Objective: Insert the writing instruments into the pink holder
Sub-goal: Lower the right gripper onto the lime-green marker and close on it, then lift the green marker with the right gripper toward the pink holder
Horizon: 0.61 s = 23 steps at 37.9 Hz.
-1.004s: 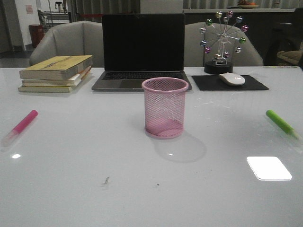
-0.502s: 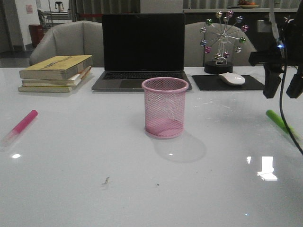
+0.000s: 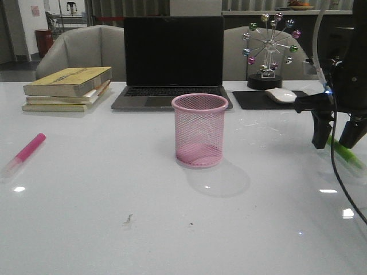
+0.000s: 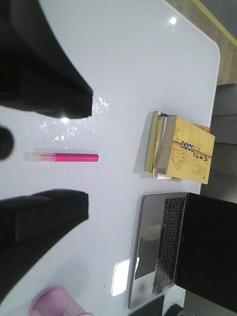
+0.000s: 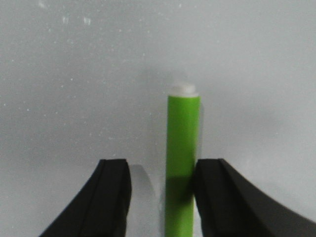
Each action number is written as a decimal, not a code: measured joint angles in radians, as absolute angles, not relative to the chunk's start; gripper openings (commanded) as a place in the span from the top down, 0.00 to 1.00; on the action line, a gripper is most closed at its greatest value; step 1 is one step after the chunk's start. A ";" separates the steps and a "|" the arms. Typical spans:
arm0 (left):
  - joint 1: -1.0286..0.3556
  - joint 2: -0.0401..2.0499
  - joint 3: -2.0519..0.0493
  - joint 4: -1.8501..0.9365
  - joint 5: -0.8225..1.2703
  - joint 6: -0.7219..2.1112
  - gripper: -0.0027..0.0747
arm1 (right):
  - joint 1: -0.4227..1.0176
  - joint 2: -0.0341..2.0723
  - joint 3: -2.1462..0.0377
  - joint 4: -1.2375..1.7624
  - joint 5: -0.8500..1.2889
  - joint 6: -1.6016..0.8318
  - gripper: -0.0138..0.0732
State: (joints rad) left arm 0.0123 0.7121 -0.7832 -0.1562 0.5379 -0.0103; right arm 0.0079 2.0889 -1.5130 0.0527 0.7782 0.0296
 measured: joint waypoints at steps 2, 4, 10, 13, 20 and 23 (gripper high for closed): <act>0.012 0.712 -0.783 -0.156 0.538 -0.010 0.45 | 0.008 2.096 -1.513 0.053 0.769 0.030 0.35; 0.012 0.712 -0.783 -0.156 0.538 -0.010 0.45 | 0.008 2.103 -1.515 0.051 0.764 0.030 0.35; 0.012 0.712 -0.783 -0.156 0.538 -0.010 0.45 | 0.008 2.115 -1.526 0.049 0.755 0.030 0.35; 0.012 0.712 -0.783 -0.156 0.538 -0.010 0.45 | 0.008 2.120 -1.528 0.043 0.749 0.030 0.40; 0.012 0.712 -0.783 -0.156 0.538 -0.010 0.45 | 0.008 2.129 -1.537 0.035 0.737 0.030 0.71; 0.012 0.712 -0.783 -0.156 0.538 -0.010 0.45 | 0.006 2.132 -1.538 0.031 0.735 0.030 0.77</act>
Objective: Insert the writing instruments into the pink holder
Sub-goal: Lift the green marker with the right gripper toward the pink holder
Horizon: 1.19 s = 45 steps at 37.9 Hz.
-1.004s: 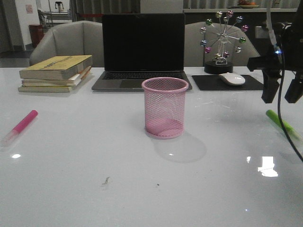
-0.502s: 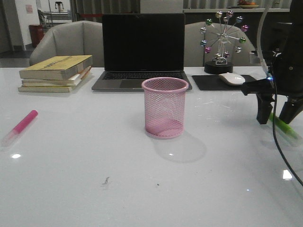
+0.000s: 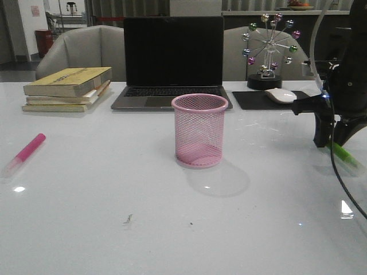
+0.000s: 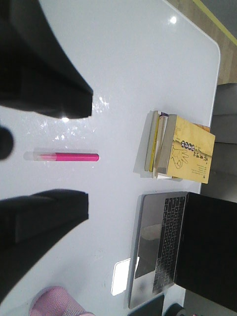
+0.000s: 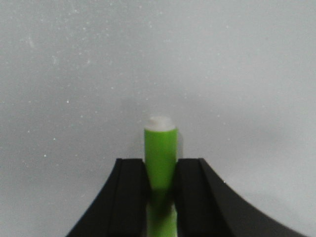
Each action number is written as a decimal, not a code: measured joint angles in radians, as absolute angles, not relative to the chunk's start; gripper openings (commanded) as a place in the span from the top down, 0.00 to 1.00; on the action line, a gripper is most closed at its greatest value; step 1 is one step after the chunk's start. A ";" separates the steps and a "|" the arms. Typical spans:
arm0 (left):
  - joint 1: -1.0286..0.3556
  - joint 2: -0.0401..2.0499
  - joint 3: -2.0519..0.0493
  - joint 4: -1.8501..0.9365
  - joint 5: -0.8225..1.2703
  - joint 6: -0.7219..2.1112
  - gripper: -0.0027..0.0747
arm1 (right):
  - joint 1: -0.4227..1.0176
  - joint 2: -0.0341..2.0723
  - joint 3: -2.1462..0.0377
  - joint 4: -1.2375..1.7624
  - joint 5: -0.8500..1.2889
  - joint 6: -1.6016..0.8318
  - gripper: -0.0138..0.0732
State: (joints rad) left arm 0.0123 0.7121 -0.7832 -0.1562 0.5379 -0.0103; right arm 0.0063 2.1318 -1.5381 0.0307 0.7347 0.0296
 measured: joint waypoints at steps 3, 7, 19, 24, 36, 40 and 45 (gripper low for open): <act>0.012 0.712 -0.783 -0.156 0.538 -0.010 0.45 | 0.006 2.132 -1.540 0.024 0.735 0.030 0.77; 0.012 0.712 -0.783 -0.156 0.538 -0.010 0.45 | 0.006 2.132 -1.540 0.017 0.735 0.032 0.77; 0.012 0.712 -0.783 -0.157 0.540 -0.010 0.45 | 0.027 2.029 -1.516 0.011 0.756 0.034 0.77; 0.012 0.712 -0.783 -0.158 0.540 -0.010 0.45 | 0.053 1.902 -1.516 0.010 0.696 0.034 0.77; 0.012 0.712 -0.783 -0.163 0.538 -0.010 0.45 | 0.145 1.641 -1.446 0.058 0.484 0.034 0.77; 0.012 0.712 -0.783 -0.163 0.538 -0.010 0.45 | 0.196 1.574 -1.347 0.098 0.309 0.034 0.77; 0.012 0.712 -0.783 -0.163 0.538 -0.010 0.45 | 0.291 1.531 -1.195 0.130 -0.007 0.034 0.77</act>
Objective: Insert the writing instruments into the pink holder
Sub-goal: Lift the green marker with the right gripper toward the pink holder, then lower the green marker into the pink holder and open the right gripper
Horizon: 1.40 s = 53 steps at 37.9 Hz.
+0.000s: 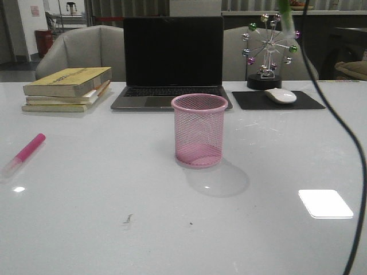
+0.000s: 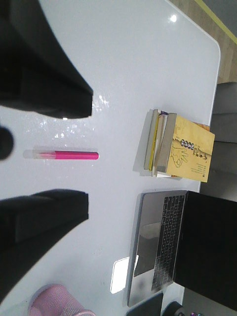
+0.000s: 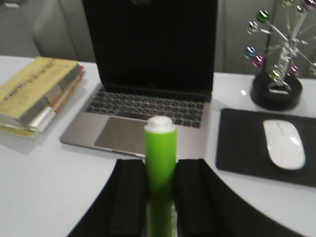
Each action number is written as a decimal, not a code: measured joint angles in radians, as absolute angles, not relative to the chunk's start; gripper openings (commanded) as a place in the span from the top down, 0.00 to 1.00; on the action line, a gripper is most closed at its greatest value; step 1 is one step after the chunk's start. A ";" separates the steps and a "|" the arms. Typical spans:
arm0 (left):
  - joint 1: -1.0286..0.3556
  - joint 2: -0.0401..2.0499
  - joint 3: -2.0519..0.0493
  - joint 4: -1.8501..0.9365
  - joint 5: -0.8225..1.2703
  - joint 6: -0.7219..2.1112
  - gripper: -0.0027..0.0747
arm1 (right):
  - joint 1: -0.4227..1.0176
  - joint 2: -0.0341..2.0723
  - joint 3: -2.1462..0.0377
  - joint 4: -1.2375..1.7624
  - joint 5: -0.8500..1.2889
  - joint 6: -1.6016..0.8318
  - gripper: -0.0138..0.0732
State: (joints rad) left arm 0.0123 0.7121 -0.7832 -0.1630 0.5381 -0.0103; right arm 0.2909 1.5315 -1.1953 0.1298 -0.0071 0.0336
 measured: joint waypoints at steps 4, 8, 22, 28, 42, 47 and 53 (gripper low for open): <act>0.012 0.712 -0.783 -0.163 0.538 -0.010 0.45 | 0.362 1.540 -1.106 0.137 -0.192 0.034 0.77; 0.012 0.712 -0.783 -0.163 0.538 -0.010 0.45 | 0.449 1.586 -1.053 0.113 -0.367 0.034 0.77; 0.012 0.712 -0.783 -0.163 0.538 -0.010 0.45 | 0.507 1.812 -1.049 0.035 -0.481 0.034 0.77; 0.012 0.712 -0.783 -0.163 0.538 -0.010 0.45 | 0.507 1.823 -1.048 0.035 -0.489 0.034 0.52; 0.012 0.712 -0.783 -0.163 0.538 -0.010 0.45 | 0.507 1.812 -1.048 0.035 -0.448 0.034 0.40; 0.012 0.712 -0.783 -0.163 0.538 -0.010 0.45 | 0.481 1.734 -1.048 0.035 -0.330 0.017 0.40; 0.012 0.712 -0.783 -0.163 0.538 -0.010 0.45 | 0.382 1.582 -1.048 0.035 -0.149 0.011 0.40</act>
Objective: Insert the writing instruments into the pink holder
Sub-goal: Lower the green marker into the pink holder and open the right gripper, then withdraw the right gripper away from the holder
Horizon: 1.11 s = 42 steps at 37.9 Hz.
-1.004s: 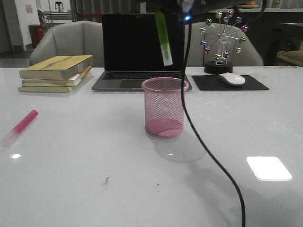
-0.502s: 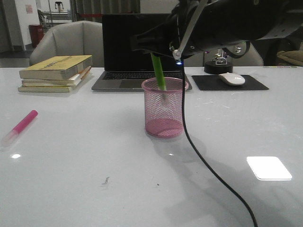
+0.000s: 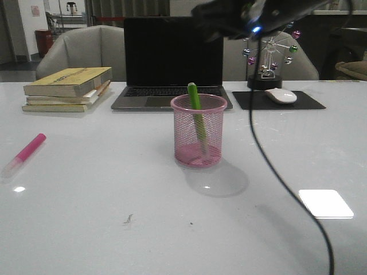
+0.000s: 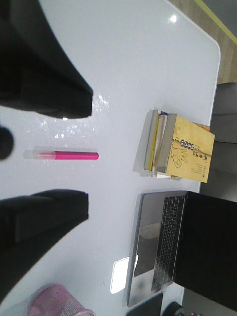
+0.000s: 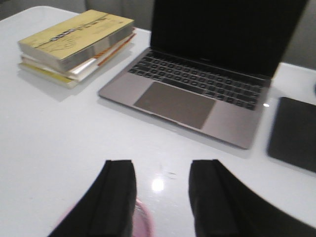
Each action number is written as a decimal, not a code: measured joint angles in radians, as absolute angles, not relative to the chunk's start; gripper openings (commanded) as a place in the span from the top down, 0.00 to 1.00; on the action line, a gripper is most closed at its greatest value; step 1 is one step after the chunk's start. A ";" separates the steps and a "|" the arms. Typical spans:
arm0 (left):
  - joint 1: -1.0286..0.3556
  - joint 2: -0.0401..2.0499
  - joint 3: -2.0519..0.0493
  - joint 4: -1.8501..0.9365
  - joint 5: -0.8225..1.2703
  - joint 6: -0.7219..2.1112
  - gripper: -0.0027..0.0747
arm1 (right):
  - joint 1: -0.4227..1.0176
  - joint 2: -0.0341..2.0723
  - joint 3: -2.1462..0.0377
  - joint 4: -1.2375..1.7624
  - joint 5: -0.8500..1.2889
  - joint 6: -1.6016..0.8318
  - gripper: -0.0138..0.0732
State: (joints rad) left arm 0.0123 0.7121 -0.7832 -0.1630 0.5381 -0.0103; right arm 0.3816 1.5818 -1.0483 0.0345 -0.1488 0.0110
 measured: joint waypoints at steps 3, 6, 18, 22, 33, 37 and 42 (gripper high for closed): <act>0.012 0.712 -0.783 -0.163 0.538 -0.010 0.45 | 0.301 1.485 -1.041 0.035 -0.040 0.011 0.40; 0.012 0.712 -0.783 -0.163 0.538 -0.010 0.45 | 0.208 1.361 -1.001 0.035 0.034 0.011 0.40; 0.012 0.712 -0.783 -0.161 0.538 -0.010 0.45 | 0.030 0.906 -0.798 -0.008 0.345 0.009 0.40; 0.012 0.712 -0.783 -0.161 0.543 0.017 0.45 | 0.010 0.785 -0.753 -0.046 0.458 0.009 0.40; 0.012 0.751 -0.783 -0.176 0.608 0.094 0.45 | -0.001 0.609 -0.667 -0.065 0.577 0.009 0.40; 0.012 0.790 -0.806 -0.202 0.612 0.095 0.45 | -0.001 0.607 -0.665 -0.065 0.593 0.009 0.40; 0.012 0.880 -0.859 -0.215 0.612 0.097 0.45 | -0.001 0.607 -0.665 -0.065 0.600 0.009 0.40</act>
